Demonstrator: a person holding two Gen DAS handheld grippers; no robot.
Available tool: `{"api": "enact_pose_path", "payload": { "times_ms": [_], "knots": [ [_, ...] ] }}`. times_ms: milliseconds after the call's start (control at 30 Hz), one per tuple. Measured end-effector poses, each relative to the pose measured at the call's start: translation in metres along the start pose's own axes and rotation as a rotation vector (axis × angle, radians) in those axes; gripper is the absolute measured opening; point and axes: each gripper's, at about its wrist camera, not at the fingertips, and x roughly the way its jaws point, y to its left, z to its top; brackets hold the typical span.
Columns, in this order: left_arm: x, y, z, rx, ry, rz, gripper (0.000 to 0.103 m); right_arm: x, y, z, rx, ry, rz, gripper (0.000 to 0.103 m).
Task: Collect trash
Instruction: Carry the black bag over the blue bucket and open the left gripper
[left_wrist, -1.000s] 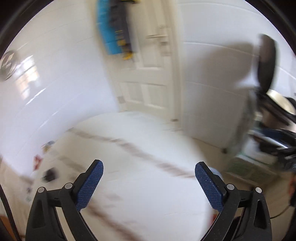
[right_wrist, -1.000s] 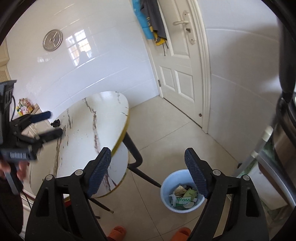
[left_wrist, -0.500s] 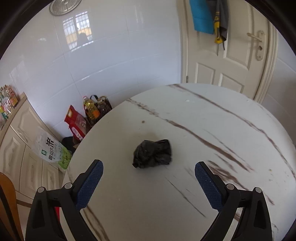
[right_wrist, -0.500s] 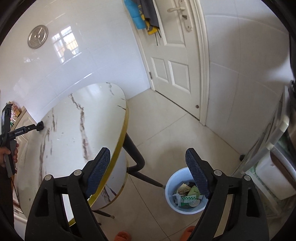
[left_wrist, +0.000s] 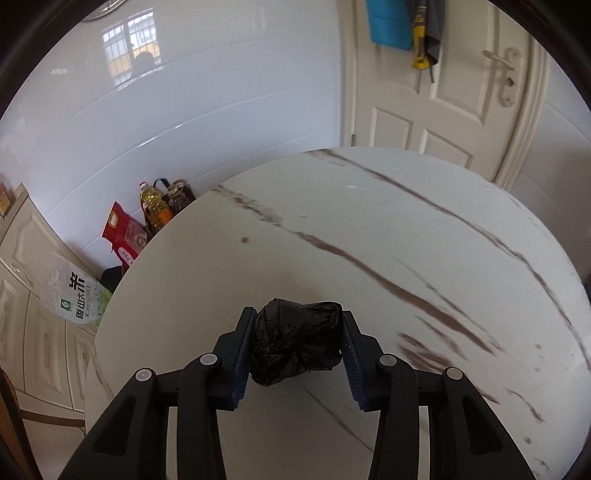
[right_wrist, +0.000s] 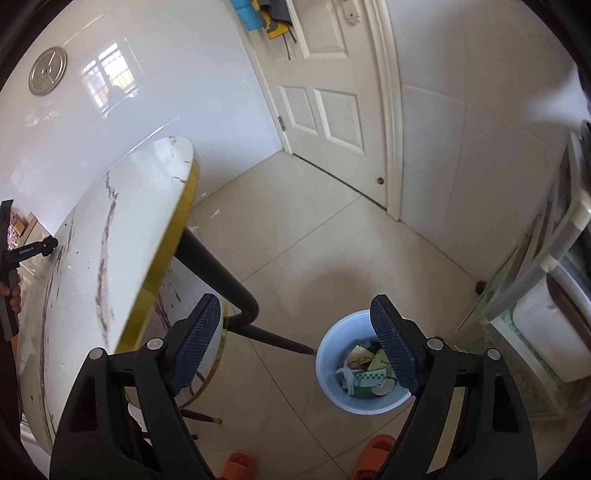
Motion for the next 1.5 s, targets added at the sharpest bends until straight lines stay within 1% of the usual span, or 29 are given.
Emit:
{"api": "enact_pose_path", "payload": {
  "times_ms": [67,167,267,333,367,400,433,467,533,633,700,800,867,900,967,1000,1100,1133,1167,1200,1233,1267,1300,1333,1367,1400,1433,1467,1500],
  "knots": [
    [-0.025,-0.027,-0.004,0.033,-0.04,-0.018,0.04,0.0,-0.011,-0.004,0.008,0.001,-0.009,0.082],
    [-0.068,-0.09,-0.014,0.121,-0.104,-0.039,0.04,-0.003,-0.035,-0.016,0.042,0.001,-0.017,0.082],
    [-0.098,-0.174,-0.023,0.237,-0.153,-0.097,0.04,-0.01,-0.062,-0.031,0.077,0.004,-0.031,0.082],
    [-0.114,-0.24,-0.033,0.322,-0.167,-0.173,0.04,-0.016,-0.083,-0.044,0.114,0.003,-0.037,0.082],
    [-0.119,-0.266,-0.039,0.348,-0.173,-0.195,0.04,-0.018,-0.091,-0.048,0.13,0.005,-0.036,0.082],
    [-0.124,-0.303,-0.045,0.394,-0.176,-0.225,0.04,-0.021,-0.102,-0.054,0.148,0.008,-0.038,0.082],
    [-0.126,-0.328,-0.05,0.419,-0.177,-0.247,0.04,-0.024,-0.115,-0.061,0.164,0.009,-0.042,0.082],
    [-0.126,-0.35,-0.054,0.438,-0.172,-0.269,0.04,-0.025,-0.124,-0.065,0.177,0.014,-0.043,0.086],
    [-0.123,-0.405,-0.066,0.501,-0.157,-0.301,0.04,-0.02,-0.143,-0.073,0.205,0.037,-0.032,0.086],
    [-0.1,-0.461,-0.08,0.551,-0.14,-0.306,0.04,-0.002,-0.169,-0.083,0.254,0.059,-0.039,0.087],
    [-0.07,-0.485,-0.091,0.567,-0.106,-0.294,0.04,0.016,-0.184,-0.089,0.288,0.082,-0.035,0.087],
    [-0.012,-0.51,-0.103,0.584,-0.028,-0.268,0.04,0.057,-0.201,-0.101,0.311,0.14,-0.041,0.086],
    [0.027,-0.518,-0.11,0.564,0.027,-0.264,0.04,0.094,-0.213,-0.111,0.313,0.203,-0.06,0.086],
    [0.046,-0.52,-0.114,0.56,0.05,-0.246,0.04,0.109,-0.218,-0.116,0.312,0.229,-0.076,0.085],
    [0.079,-0.524,-0.121,0.557,0.091,-0.214,0.04,0.146,-0.228,-0.13,0.297,0.296,-0.118,0.083],
    [0.1,-0.524,-0.125,0.549,0.133,-0.217,0.04,0.161,-0.232,-0.136,0.291,0.326,-0.137,0.082],
    [0.148,-0.522,-0.132,0.541,0.187,-0.186,0.04,0.2,-0.24,-0.157,0.3,0.406,-0.134,0.08],
    [0.164,-0.523,-0.134,0.534,0.212,-0.178,0.04,0.215,-0.244,-0.163,0.287,0.439,-0.148,0.079],
    [0.179,-0.522,-0.135,0.522,0.242,-0.176,0.04,0.225,-0.246,-0.167,0.271,0.466,-0.168,0.079],
    [0.194,-0.522,-0.136,0.502,0.263,-0.181,0.04,0.236,-0.248,-0.17,0.275,0.492,-0.177,0.077],
    [0.205,-0.518,-0.137,0.496,0.279,-0.183,0.04,0.248,-0.252,-0.175,0.297,0.515,-0.166,0.075],
    [0.219,-0.529,-0.138,0.501,0.299,-0.178,0.04,0.256,-0.254,-0.18,0.298,0.534,-0.167,0.069],
    [0.23,-0.53,-0.141,0.498,0.315,-0.175,0.04,0.263,-0.255,-0.183,0.287,0.555,-0.177,0.062],
    [0.242,-0.531,-0.14,0.492,0.333,-0.187,0.04,0.271,-0.256,-0.188,0.269,0.583,-0.189,0.059],
    [0.251,-0.532,-0.14,0.487,0.353,-0.199,0.04,0.276,-0.257,-0.191,0.266,0.598,-0.182,0.053],
    [0.263,-0.533,-0.141,0.481,0.37,-0.192,0.04,0.279,-0.259,-0.192,0.268,0.61,-0.176,0.049],
    [0.273,-0.531,-0.139,0.482,0.38,-0.19,0.04,0.283,-0.261,-0.192,0.268,0.615,-0.178,0.049],
    [0.283,-0.533,-0.14,0.484,0.393,-0.191,0.04,0.284,-0.262,-0.192,0.263,0.612,-0.179,0.044],
    [0.293,-0.536,-0.14,0.484,0.405,-0.191,0.04,0.286,-0.262,-0.192,0.261,0.611,-0.176,0.033]
  ]
}}
